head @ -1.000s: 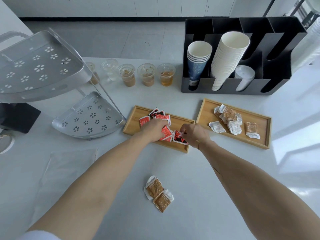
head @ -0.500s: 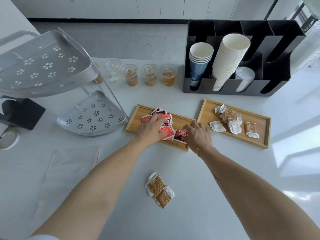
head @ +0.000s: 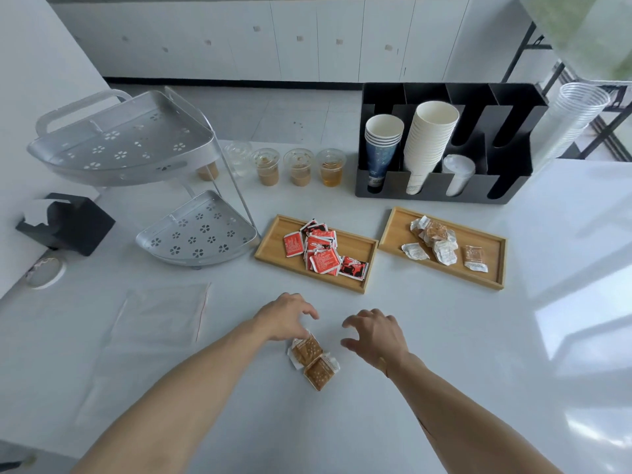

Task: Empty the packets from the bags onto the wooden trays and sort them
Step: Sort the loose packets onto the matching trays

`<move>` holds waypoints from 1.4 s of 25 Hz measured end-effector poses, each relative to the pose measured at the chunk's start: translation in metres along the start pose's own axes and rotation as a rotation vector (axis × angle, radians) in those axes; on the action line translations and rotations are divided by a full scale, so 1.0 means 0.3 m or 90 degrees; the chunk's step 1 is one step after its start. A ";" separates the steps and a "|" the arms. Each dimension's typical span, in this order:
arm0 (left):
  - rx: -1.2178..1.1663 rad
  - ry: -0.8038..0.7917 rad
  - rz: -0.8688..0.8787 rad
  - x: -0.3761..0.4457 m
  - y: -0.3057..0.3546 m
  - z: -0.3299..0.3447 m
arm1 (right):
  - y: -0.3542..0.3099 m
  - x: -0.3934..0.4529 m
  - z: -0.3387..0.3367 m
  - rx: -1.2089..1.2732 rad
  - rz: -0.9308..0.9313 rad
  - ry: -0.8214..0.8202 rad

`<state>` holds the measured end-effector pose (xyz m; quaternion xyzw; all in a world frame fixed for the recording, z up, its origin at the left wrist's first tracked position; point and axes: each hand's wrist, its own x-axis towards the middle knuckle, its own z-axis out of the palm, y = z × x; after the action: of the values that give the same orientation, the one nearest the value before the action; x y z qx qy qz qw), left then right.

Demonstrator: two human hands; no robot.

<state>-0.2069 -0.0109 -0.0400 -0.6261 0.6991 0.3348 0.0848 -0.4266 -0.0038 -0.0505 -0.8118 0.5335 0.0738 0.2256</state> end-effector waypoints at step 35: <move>-0.037 0.160 -0.175 -0.127 0.053 0.242 | 0.045 -0.249 0.142 0.180 0.222 0.012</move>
<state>-0.2359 0.0619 -0.0692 -0.7546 0.6022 0.2596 0.0236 -0.4650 0.0730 -0.0653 -0.6682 0.6729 0.0283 0.3161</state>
